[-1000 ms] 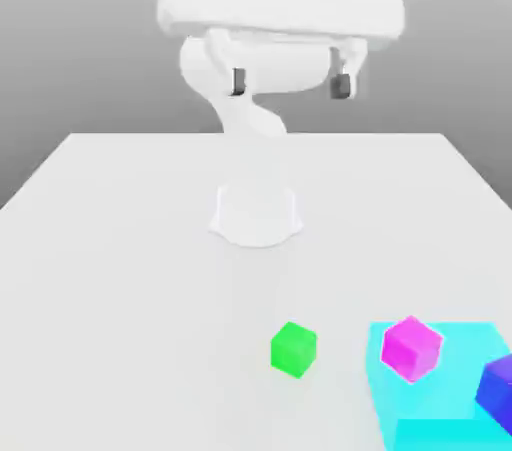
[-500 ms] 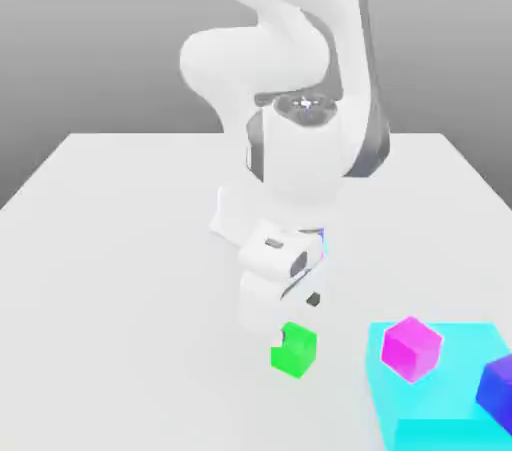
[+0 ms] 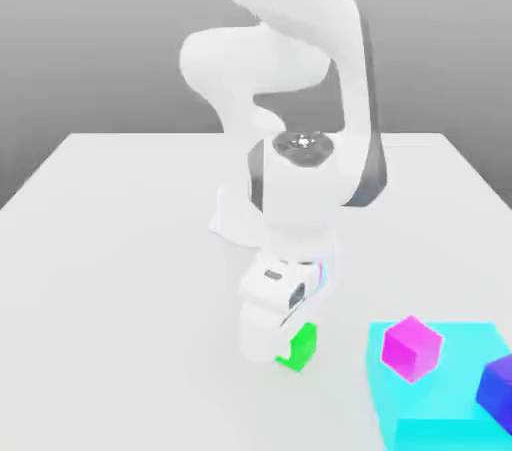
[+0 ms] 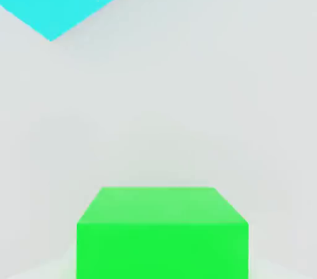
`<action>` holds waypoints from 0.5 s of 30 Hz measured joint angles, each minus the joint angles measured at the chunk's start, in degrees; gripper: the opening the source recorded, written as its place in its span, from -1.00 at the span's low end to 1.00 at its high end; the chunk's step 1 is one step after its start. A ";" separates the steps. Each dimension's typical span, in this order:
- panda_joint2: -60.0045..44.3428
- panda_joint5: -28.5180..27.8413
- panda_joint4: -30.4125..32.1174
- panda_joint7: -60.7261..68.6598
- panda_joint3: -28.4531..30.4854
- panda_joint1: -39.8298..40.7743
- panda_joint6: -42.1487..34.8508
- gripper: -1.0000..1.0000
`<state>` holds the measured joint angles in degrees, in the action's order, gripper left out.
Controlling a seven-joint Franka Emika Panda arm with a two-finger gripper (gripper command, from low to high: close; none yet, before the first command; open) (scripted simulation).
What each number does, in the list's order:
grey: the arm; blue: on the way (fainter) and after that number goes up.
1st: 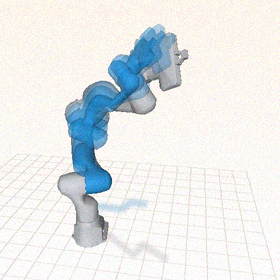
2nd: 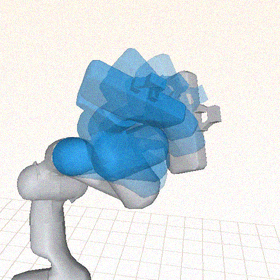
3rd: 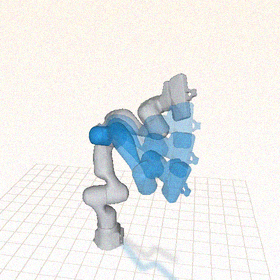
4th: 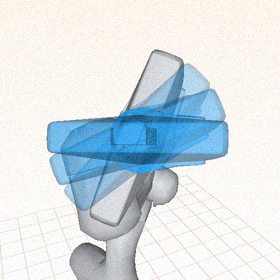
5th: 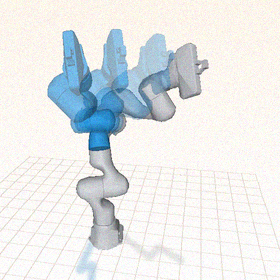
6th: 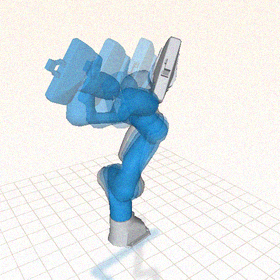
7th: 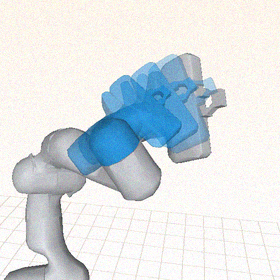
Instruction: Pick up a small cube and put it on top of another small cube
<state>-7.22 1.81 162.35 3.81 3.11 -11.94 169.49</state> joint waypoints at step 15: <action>2.12 2.99 -23.69 -22.08 -3.50 -7.00 -21.48 -1.00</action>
<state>-5.10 4.80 138.66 -18.27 -0.39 -18.94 148.01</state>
